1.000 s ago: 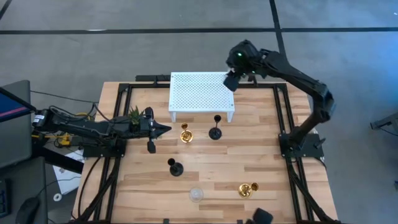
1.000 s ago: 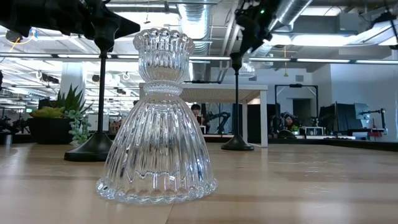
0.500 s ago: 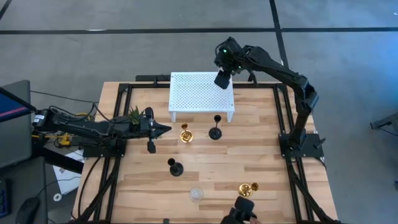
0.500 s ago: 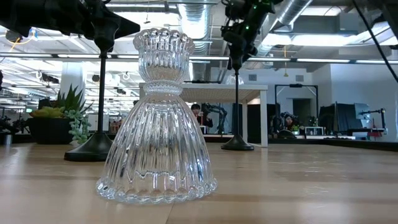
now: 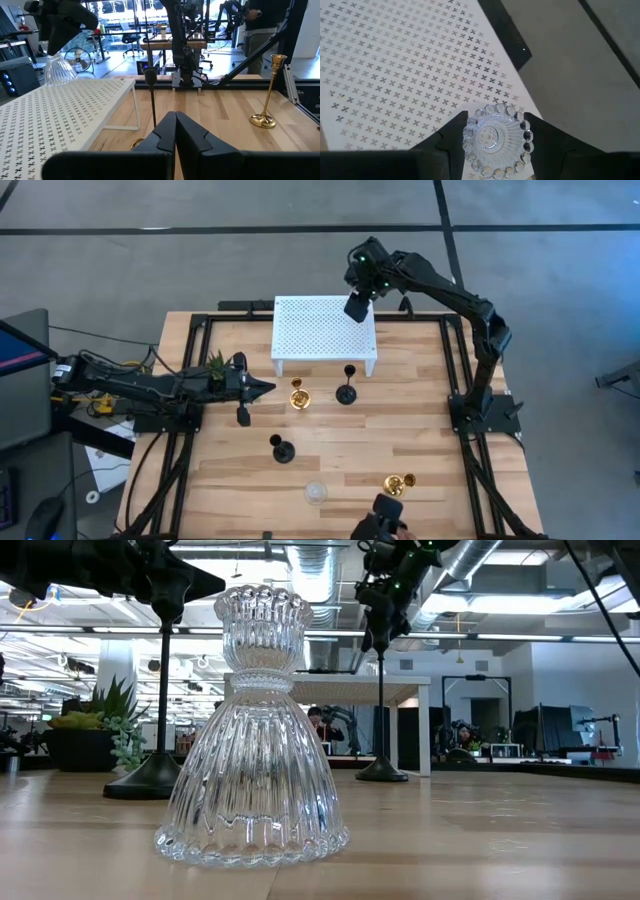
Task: Pick & Place candle stick holders
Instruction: Put the top transparent glass candle holder on the shelf
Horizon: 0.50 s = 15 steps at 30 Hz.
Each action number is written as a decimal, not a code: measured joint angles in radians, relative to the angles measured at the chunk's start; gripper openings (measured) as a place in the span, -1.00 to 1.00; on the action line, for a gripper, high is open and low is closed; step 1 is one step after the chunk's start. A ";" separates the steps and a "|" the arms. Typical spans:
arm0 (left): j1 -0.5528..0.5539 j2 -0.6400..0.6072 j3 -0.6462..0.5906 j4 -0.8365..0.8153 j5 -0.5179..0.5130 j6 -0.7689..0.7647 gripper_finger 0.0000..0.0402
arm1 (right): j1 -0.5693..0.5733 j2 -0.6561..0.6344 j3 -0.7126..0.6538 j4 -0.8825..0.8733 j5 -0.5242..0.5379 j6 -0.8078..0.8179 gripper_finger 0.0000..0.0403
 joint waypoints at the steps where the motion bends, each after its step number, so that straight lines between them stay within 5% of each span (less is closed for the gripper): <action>1: 0.000 0.000 0.000 0.000 0.000 0.000 -0.96 | 0.004 0.004 0.000 0.000 0.001 0.001 -0.23; 15: 0.000 0.000 0.000 -0.001 0.000 0.000 -0.96 | 0.008 0.030 0.000 -0.019 0.016 0.011 -0.21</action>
